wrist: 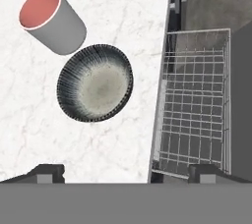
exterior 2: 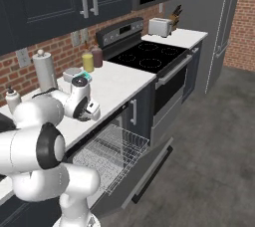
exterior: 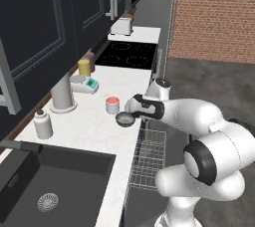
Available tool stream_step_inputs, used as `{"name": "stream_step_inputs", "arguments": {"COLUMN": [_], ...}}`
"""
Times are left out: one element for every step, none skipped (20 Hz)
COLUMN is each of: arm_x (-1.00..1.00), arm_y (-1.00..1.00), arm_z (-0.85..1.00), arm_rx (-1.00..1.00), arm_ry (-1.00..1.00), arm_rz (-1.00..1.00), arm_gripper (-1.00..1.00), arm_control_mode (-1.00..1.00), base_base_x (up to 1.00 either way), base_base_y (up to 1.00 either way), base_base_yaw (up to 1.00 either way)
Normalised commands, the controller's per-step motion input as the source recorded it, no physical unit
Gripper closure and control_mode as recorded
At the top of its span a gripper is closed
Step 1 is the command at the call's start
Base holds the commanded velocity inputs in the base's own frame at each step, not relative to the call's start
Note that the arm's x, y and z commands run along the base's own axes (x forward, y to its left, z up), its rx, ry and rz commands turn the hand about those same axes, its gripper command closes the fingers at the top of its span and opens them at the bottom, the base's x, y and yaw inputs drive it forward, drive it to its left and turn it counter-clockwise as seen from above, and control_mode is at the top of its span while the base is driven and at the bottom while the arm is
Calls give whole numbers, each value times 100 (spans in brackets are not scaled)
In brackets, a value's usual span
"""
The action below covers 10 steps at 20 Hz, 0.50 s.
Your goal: Pick up the cup and bowl from the counter, place them in the dishwasher, and close the dishwasher door.
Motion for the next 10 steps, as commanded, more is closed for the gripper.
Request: {"name": "stream_step_inputs", "arguments": {"arm_x": [31, 31, 34, 32, 35, 34, 41, 38, 38, 34], "arm_y": [19, 20, 11, 10, 6, 1, 0, 0, 0, 0], "arm_z": [-19, -23, -24, -23, -23, -20, -17, -21, -19, -23], "arm_rx": [-1, -2, 0, 0, 0, 0, 0, 0, 0, 0], "arm_ry": [9, 10, 9, 9, 8, 7, 8, 7, 5, 4], "arm_rz": [-1, -1, -1, -1, -1, -2, -3, 0, 0, 0], "arm_gripper": [-100, -100, -100, -100, -100, -100, -100, -100, -100, -100], "arm_control_mode": [-100, -100, -100, -100, -100, -100, -100, -100, -100, -100], "base_base_x": [0, 0, 0, 0, 0, 0, 0, 0, 0, 0], "base_base_y": [0, 0, 0, 0, 0, 0, 0, 0, 0, 0], "base_base_yaw": [0, 0, 0, 0, 0, 0, 0, 0, 0, 0]}}
